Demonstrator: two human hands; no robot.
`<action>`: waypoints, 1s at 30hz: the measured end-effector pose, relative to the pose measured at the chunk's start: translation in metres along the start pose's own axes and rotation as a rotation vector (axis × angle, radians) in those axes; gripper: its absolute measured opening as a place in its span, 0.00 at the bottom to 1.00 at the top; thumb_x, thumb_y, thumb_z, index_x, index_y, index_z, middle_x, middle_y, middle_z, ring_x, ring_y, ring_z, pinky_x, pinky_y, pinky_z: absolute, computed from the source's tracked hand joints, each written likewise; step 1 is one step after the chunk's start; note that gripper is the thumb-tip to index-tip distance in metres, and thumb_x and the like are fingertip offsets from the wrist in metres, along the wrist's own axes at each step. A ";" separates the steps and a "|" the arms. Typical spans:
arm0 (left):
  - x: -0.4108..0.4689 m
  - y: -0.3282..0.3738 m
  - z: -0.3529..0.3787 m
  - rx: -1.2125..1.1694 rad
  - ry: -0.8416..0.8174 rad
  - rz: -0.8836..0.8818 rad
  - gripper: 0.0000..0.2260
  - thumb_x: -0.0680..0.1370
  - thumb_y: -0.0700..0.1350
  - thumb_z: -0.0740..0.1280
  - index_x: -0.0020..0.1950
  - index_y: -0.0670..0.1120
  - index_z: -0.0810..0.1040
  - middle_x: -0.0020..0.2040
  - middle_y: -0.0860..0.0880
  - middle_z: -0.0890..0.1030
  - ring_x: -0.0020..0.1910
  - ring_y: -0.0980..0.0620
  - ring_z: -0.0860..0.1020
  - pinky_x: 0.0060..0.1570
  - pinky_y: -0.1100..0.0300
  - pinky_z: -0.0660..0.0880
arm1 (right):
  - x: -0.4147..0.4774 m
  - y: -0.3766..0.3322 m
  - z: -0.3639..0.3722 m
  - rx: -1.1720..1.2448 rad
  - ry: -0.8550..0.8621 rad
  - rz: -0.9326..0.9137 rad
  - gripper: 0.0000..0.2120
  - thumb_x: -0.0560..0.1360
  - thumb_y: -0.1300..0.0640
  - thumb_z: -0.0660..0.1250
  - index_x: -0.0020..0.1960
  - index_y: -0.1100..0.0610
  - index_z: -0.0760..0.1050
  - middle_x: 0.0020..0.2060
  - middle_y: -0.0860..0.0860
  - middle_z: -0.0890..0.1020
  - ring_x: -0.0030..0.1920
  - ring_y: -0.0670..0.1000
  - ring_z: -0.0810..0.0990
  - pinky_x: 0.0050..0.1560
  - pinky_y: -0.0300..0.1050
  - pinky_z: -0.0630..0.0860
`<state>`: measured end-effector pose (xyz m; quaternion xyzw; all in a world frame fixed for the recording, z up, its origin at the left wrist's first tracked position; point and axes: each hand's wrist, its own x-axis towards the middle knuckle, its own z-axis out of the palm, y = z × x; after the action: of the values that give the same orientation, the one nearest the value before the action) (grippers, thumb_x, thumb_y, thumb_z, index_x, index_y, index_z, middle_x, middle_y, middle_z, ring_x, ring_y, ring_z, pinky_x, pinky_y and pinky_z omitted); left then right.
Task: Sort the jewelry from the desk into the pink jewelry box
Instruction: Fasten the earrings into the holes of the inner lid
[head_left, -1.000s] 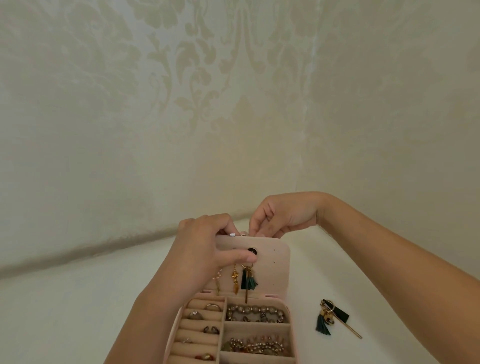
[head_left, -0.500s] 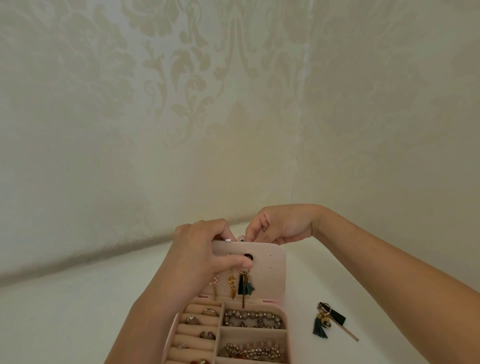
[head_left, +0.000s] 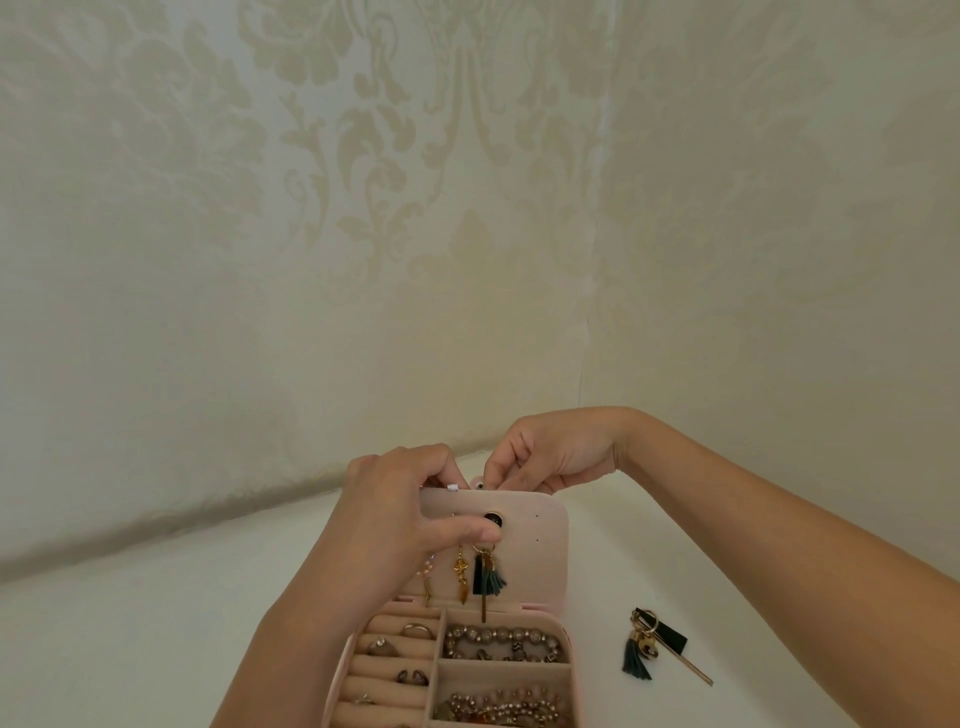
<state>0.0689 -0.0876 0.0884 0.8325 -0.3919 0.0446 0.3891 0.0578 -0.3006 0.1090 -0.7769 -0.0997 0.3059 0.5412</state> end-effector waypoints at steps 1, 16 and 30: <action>0.000 -0.001 0.000 -0.002 0.000 -0.001 0.24 0.52 0.70 0.67 0.41 0.60 0.74 0.41 0.65 0.78 0.35 0.63 0.75 0.34 0.64 0.63 | 0.000 -0.001 0.000 -0.010 -0.003 0.006 0.20 0.78 0.69 0.58 0.38 0.52 0.83 0.34 0.46 0.83 0.34 0.41 0.81 0.37 0.32 0.77; 0.000 -0.001 0.001 -0.019 0.000 -0.001 0.24 0.52 0.70 0.67 0.41 0.59 0.74 0.38 0.67 0.77 0.36 0.65 0.74 0.36 0.61 0.62 | 0.004 0.001 -0.001 0.018 0.056 0.127 0.12 0.79 0.66 0.59 0.43 0.59 0.79 0.34 0.48 0.83 0.33 0.42 0.81 0.35 0.33 0.78; 0.000 -0.002 0.001 -0.008 0.000 0.014 0.23 0.52 0.70 0.67 0.36 0.55 0.75 0.39 0.69 0.77 0.38 0.66 0.73 0.37 0.61 0.62 | 0.002 0.009 0.003 0.250 -0.130 0.147 0.12 0.76 0.63 0.59 0.57 0.62 0.76 0.46 0.53 0.83 0.44 0.47 0.83 0.48 0.40 0.78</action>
<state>0.0695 -0.0876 0.0864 0.8281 -0.3978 0.0456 0.3923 0.0558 -0.3009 0.0993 -0.6874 -0.0386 0.4043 0.6021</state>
